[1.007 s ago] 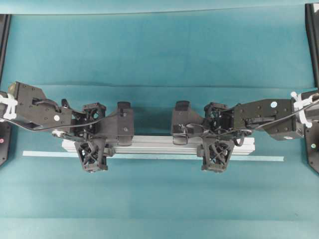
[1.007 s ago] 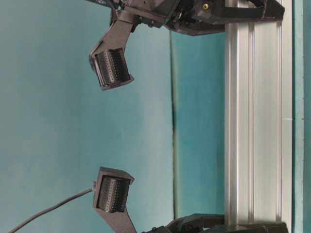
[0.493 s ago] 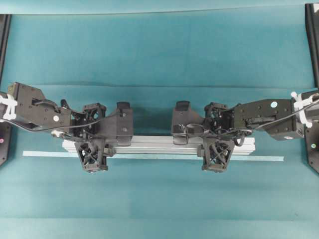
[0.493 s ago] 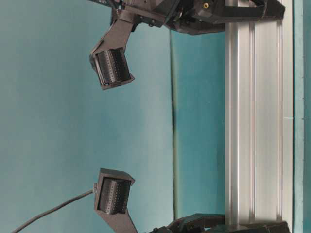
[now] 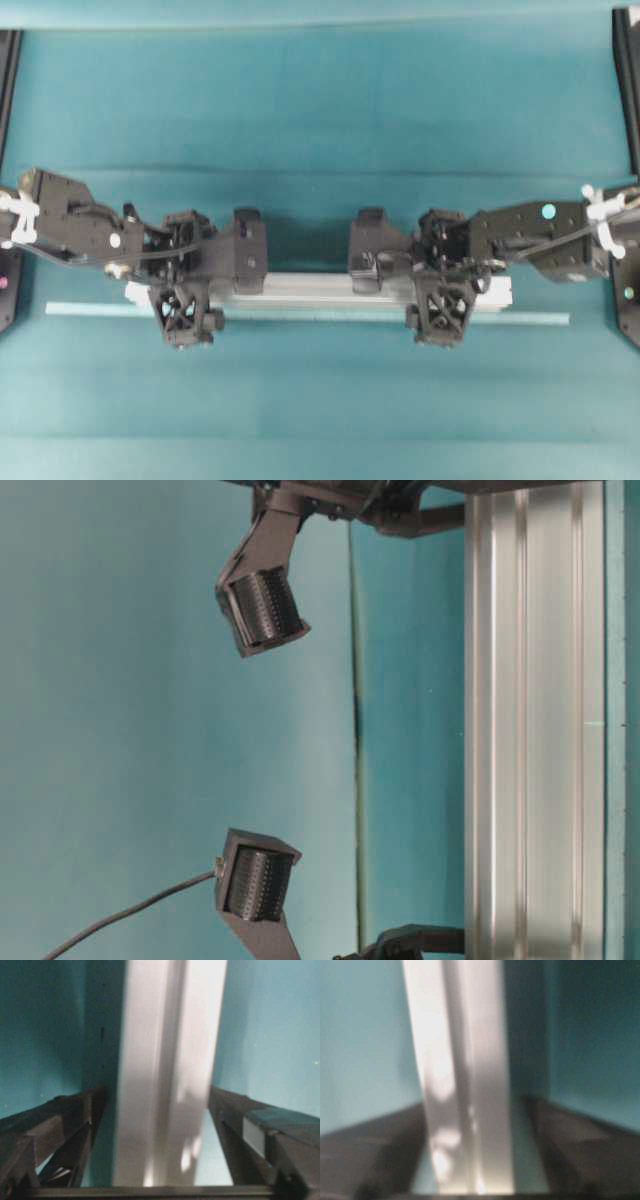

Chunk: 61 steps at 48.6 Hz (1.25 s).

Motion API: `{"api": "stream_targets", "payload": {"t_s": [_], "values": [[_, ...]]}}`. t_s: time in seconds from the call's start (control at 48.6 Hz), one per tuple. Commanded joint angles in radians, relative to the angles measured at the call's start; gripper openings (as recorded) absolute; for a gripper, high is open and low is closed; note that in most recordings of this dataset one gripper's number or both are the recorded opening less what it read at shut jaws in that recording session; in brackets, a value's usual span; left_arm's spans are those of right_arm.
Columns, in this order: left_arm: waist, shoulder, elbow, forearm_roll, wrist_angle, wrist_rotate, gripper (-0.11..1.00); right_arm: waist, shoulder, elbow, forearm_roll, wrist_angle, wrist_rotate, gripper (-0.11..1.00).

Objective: Lift the metal rail with both hands.
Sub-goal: 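Open both grippers and raise them off the rail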

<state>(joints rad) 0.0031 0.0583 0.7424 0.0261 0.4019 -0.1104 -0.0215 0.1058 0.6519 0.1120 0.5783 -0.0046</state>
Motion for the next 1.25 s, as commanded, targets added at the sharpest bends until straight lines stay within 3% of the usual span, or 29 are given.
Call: {"api": "stream_targets", "payload": {"t_s": [0.0,0.267,0.863,1.233], "values": [[0.005,-0.003,-0.005,0.002,-0.005,-0.002,0.93,0.003,0.006,-0.008,0.002,-0.011,0.003,0.95],[0.005,-0.021,-0.005,0.002,0.0,0.008,0.94,0.0,-0.029,-0.017,-0.009,-0.011,0.008,0.94],[0.011,-0.293,0.0,0.002,0.055,0.055,0.94,-0.028,-0.296,0.005,-0.011,-0.017,0.012,0.94],[0.015,-0.477,0.003,0.002,0.049,0.104,0.94,-0.044,-0.491,0.049,-0.011,-0.149,0.011,0.94]]}}
